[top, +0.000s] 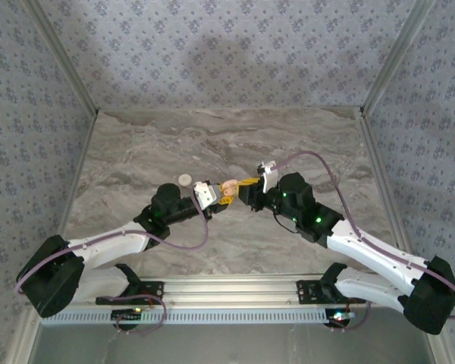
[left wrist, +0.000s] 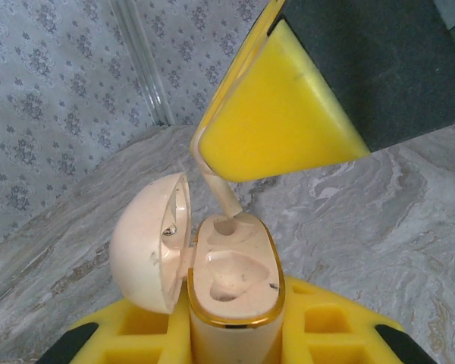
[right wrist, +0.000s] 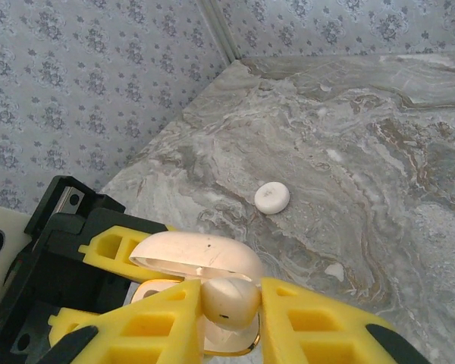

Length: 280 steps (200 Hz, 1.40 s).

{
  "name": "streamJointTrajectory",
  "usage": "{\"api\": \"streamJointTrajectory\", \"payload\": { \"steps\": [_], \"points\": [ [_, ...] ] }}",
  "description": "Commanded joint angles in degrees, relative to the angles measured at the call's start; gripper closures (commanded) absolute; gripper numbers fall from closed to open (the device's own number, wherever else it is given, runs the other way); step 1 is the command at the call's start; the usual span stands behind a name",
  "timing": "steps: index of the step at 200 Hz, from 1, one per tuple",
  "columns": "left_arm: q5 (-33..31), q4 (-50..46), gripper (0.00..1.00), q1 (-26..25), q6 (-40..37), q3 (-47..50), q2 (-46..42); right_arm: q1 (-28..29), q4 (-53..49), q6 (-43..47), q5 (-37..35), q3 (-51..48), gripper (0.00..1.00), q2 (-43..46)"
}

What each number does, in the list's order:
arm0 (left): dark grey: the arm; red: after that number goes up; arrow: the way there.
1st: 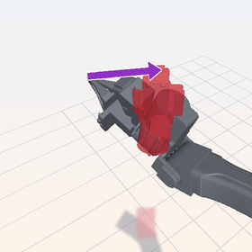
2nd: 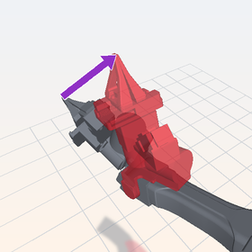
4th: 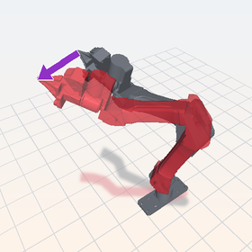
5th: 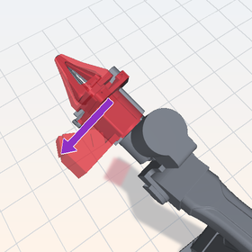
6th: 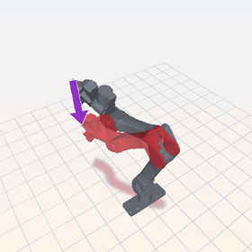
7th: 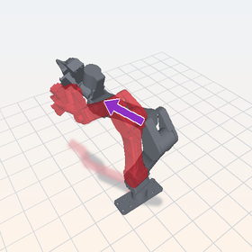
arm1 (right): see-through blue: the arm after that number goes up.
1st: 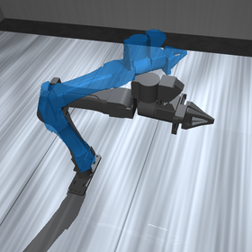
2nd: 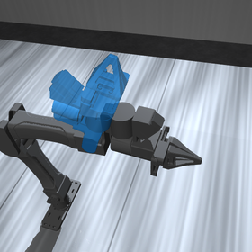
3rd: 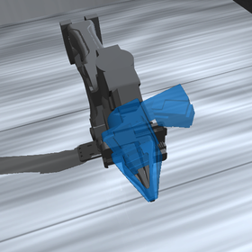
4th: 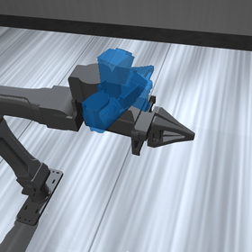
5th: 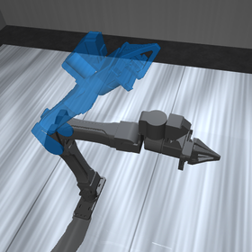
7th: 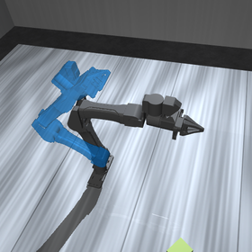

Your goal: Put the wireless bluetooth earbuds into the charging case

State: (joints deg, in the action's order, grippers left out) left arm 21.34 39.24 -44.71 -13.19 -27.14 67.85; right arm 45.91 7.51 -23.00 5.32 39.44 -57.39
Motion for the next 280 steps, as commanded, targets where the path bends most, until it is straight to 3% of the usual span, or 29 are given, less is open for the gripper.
{"api": "streamJointTrajectory", "payload": {
  "steps": [1, 147, 280],
  "points": [
    [-0.16, 2.20, 0.86, -0.30, 1.01, -1.69, -1.58, 0.50, 1.62, -0.55, 0.04, -0.38, 0.75, -0.09],
    [-0.73, 2.40, 0.86, -0.30, 1.59, -1.87, -2.64, 0.58, 2.70, -0.67, 1.09, -0.64, 0.75, -1.85],
    [-2.40, 3.01, 0.87, -0.34, 1.85, -1.78, -3.54, 2.79, -1.25, 1.82, -3.30, -0.24, 0.75, -2.08]
  ]
}}
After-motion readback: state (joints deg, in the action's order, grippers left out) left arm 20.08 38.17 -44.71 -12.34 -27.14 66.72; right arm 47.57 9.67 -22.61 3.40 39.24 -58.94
